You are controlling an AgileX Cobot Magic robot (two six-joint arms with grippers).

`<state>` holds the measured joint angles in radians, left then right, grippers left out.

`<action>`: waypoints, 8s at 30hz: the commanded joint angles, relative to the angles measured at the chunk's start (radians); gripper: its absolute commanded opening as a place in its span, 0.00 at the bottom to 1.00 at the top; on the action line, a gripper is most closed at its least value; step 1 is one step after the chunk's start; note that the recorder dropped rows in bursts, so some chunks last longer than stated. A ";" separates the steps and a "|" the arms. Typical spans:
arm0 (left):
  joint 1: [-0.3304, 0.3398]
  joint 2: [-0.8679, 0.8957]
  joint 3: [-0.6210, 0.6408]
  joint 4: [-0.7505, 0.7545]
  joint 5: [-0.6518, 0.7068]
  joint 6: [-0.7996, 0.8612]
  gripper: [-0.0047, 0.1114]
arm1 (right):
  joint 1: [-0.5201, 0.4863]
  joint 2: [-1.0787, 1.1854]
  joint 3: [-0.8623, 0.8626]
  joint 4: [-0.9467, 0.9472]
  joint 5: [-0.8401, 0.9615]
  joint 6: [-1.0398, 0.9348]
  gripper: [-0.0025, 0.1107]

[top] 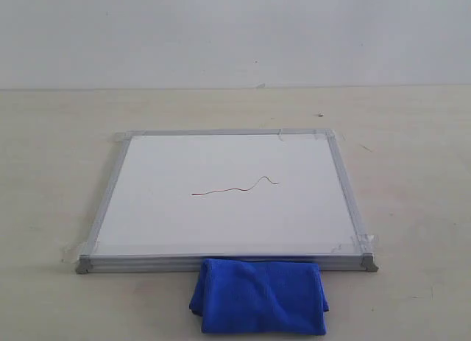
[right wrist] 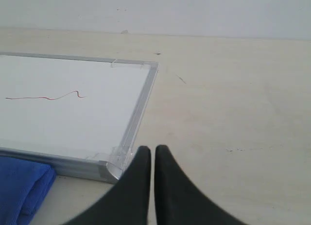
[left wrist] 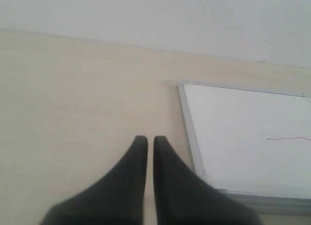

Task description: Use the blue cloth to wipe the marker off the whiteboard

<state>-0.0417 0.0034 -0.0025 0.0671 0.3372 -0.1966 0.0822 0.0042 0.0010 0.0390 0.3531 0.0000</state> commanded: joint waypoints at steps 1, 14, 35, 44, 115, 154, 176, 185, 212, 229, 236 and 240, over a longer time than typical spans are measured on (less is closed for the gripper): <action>0.001 -0.003 0.003 -0.003 -0.007 -0.009 0.08 | -0.003 -0.004 -0.001 -0.001 -0.008 0.000 0.02; 0.001 -0.003 0.003 -0.003 -0.007 -0.009 0.08 | -0.003 -0.004 -0.001 -0.001 -0.008 0.000 0.02; 0.001 -0.003 0.003 -0.003 -0.007 -0.009 0.08 | -0.003 -0.004 -0.001 -0.001 -0.006 0.000 0.02; 0.001 -0.003 0.003 -0.003 -0.007 -0.009 0.08 | -0.003 -0.004 -0.092 -0.001 0.016 0.107 0.02; 0.001 -0.003 0.003 -0.003 -0.007 -0.009 0.08 | 0.468 1.611 -0.781 0.655 0.181 -1.460 0.61; 0.001 -0.003 0.003 -0.003 -0.007 -0.009 0.08 | 0.468 1.747 -0.781 0.655 0.063 -1.474 0.61; 0.001 -0.003 0.003 -0.003 -0.007 -0.009 0.08 | 0.468 1.836 -0.781 0.657 0.073 -1.414 0.13; 0.001 -0.003 0.003 -0.003 -0.007 -0.009 0.08 | 0.468 1.800 -0.781 0.657 0.192 -1.386 0.02; 0.001 -0.003 0.003 -0.003 -0.007 -0.009 0.08 | 0.207 1.674 -0.910 0.497 -0.203 -0.670 0.02; 0.001 -0.003 0.003 -0.003 -0.007 -0.009 0.08 | 0.207 1.684 -0.991 0.491 -0.295 -0.602 0.02; 0.001 -0.003 0.003 -0.003 -0.007 -0.009 0.08 | 0.207 1.789 -1.008 0.490 -0.301 -0.746 0.02; 0.001 -0.003 0.003 -0.003 -0.007 -0.009 0.08 | 0.207 1.850 -1.125 0.485 -0.151 -0.824 0.02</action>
<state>-0.0417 0.0034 -0.0025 0.0671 0.3372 -0.1966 0.2935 1.8304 -1.0511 0.5322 0.1243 -0.7654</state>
